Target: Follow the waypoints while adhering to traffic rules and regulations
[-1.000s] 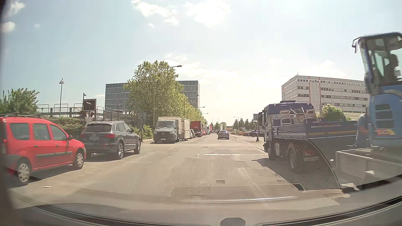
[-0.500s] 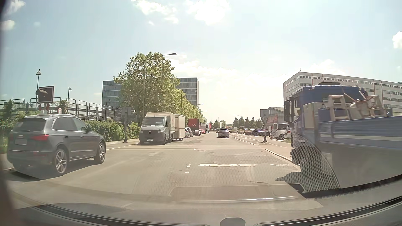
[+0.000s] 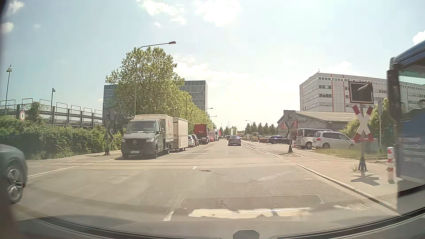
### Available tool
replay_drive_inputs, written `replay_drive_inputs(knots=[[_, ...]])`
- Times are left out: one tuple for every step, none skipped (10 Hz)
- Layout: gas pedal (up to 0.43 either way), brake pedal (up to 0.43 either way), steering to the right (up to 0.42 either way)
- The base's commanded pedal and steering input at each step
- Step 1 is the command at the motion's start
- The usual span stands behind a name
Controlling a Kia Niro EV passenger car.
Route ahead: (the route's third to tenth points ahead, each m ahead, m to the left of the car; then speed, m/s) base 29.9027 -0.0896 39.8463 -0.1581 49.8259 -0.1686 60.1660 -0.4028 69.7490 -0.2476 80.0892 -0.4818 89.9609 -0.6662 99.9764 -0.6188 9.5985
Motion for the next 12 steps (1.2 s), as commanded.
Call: replay_drive_inputs(knots=[[0.047,0.030,-0.008],[0.047,0.030,-0.009],[0.039,0.030,-0.007],[0.028,0.030,-0.002],[0.028,0.030,0.003],[0.028,0.030,0.005],[0.028,0.030,0.007],[0.028,0.030,0.009],[0.028,0.030,0.010],[0.028,0.030,0.010],[0.039,0.030,0.011],[0.039,0.030,0.011]])
